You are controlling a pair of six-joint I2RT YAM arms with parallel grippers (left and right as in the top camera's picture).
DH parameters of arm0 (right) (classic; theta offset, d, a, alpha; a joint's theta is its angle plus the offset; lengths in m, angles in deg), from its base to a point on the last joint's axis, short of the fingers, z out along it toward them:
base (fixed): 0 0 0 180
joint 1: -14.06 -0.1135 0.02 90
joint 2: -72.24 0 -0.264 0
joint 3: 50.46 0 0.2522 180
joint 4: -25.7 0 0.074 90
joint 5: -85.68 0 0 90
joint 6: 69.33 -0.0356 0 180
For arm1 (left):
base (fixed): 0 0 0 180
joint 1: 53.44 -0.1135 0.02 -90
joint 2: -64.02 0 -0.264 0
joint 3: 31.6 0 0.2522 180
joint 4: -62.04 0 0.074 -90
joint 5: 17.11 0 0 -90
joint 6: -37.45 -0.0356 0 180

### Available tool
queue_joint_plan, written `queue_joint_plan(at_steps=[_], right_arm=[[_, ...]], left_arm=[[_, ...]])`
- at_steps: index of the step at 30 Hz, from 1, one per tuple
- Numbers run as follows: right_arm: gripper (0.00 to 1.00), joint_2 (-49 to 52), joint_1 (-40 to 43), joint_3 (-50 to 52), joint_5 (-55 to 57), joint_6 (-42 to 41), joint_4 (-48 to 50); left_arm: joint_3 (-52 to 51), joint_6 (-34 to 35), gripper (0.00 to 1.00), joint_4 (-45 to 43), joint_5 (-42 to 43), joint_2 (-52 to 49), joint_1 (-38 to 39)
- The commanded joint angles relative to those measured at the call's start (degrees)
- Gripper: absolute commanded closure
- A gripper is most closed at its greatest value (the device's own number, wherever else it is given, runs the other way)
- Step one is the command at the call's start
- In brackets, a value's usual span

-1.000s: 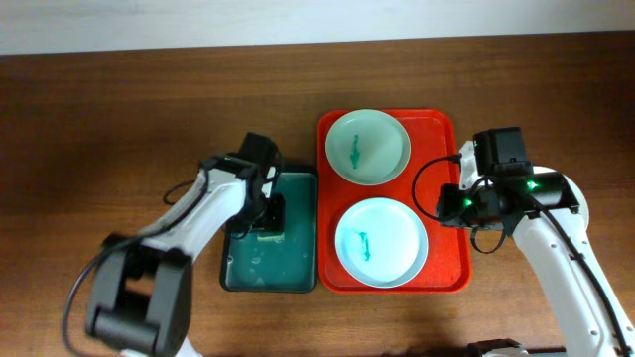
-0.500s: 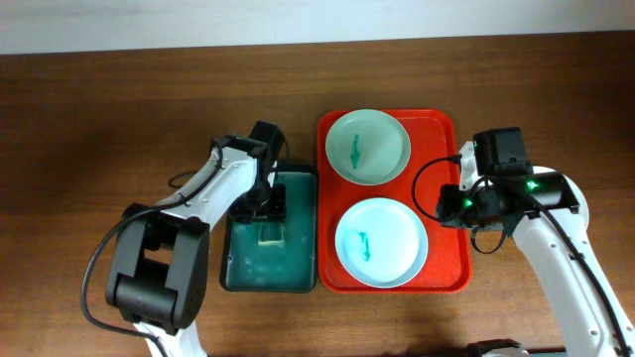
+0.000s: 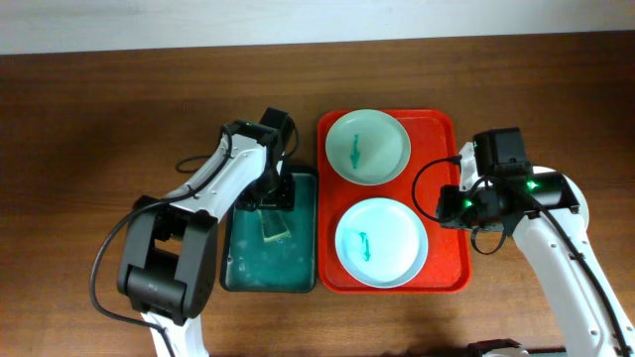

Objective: Clean dirty plates on tray and stack at the side
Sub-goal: 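Grasp the sponge in the teal tray with left gripper, then scrub the second white plate with the sponge in left gripper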

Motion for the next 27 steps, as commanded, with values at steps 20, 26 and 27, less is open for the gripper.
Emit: queue_joint_plan(at_steps=[20,26,27], right_arm=[[0.73,4.11,10.54,-0.50,-11.43,5.05,-4.35],[0.72,8.68,10.40,4.70,-11.30,6.19,0.07],[0.72,8.98,10.19,5.77,-11.43,6.69,1.27]], left_arm=[[6.82,-0.61,1.00,9.90,0.83,10.32,2.25],[6.80,-0.59,1.00,9.88,0.85,10.45,2.25],[6.80,-0.59,1.00,9.84,1.22,10.45,2.27]])
